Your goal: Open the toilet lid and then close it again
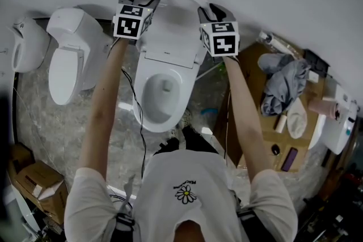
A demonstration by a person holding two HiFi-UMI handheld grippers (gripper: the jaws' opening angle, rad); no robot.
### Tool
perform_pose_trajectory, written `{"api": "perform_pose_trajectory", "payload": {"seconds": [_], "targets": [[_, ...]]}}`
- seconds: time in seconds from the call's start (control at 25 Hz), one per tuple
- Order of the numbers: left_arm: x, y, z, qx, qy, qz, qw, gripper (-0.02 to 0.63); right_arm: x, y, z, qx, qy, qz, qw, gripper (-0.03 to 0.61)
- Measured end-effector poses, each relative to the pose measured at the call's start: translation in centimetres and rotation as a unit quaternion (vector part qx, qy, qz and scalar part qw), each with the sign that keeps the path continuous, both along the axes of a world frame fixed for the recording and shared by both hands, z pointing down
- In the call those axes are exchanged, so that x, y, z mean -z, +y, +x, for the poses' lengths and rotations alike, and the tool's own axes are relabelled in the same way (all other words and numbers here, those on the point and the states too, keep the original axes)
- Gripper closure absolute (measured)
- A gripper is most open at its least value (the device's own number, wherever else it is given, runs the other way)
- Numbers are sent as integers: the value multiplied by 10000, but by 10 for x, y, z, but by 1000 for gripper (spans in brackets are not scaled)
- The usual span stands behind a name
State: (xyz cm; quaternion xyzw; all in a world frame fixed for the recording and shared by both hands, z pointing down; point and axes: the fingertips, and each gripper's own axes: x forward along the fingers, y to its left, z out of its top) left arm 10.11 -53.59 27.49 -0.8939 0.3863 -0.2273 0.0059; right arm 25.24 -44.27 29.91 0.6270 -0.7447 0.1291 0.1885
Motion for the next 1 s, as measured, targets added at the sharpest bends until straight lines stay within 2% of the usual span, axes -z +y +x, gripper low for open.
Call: {"api": "perform_pose_trajectory", "payload": {"seconds": [0.2, 0.4, 0.6, 0.76, 1.0], "targets": [[-4, 0, 0, -127, 87, -244, 9996, 318, -8, -2, 0, -1, -187, -103, 9998, 434], [-4, 5, -1, -318, -73, -360, 9988, 318, -7, 1, -1, 28, -338, -130, 9993, 434], [0, 15, -6, -242, 391, -545, 9975, 318, -7, 11, -4, 64, -343, -123, 9993, 434], [4, 29, -14, -294, 447, -586, 9968, 318, -4, 23, -11, 90, -372, -103, 9992, 434], [13, 57, -30, -473, 970, -873, 9903, 318, -2, 46, -24, 151, -309, -128, 9993, 436]]}}
